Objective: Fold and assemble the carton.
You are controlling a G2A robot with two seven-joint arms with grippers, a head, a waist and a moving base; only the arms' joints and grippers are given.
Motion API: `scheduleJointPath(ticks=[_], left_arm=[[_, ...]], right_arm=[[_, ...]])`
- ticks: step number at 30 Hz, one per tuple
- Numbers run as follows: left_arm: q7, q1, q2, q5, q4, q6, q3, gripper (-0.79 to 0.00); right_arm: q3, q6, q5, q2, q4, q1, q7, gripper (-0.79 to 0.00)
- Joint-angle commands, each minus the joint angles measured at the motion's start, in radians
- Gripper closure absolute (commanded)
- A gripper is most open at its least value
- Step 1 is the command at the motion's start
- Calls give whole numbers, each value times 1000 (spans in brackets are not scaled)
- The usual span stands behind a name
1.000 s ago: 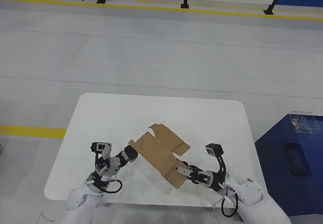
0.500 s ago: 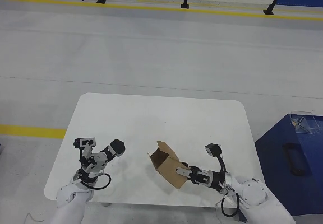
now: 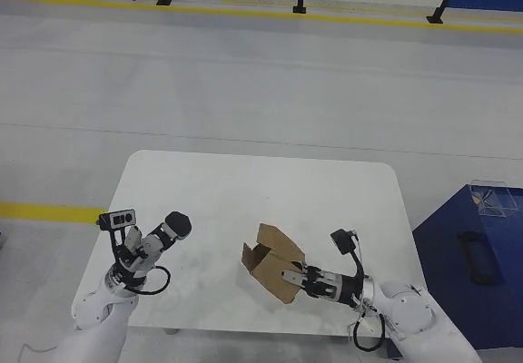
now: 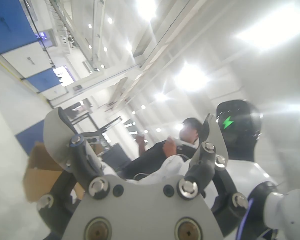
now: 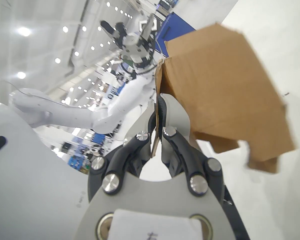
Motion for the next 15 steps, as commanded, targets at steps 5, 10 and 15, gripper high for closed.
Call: scheduleJointPath(ticks=[5, 10, 15], left_arm=[[-55, -12, 25, 184, -78, 55, -41, -785], [-106, -59, 29, 202, -82, 107, 40, -785], [-143, -130, 29, 205, -41, 144, 132, -785]], right_arm=[[5, 59, -583, 10, -181, -72, -59, 0], [-6, 17, -809, 18, -284, -115, -96, 0], [30, -60, -905, 30, -371, -146, -108, 0]])
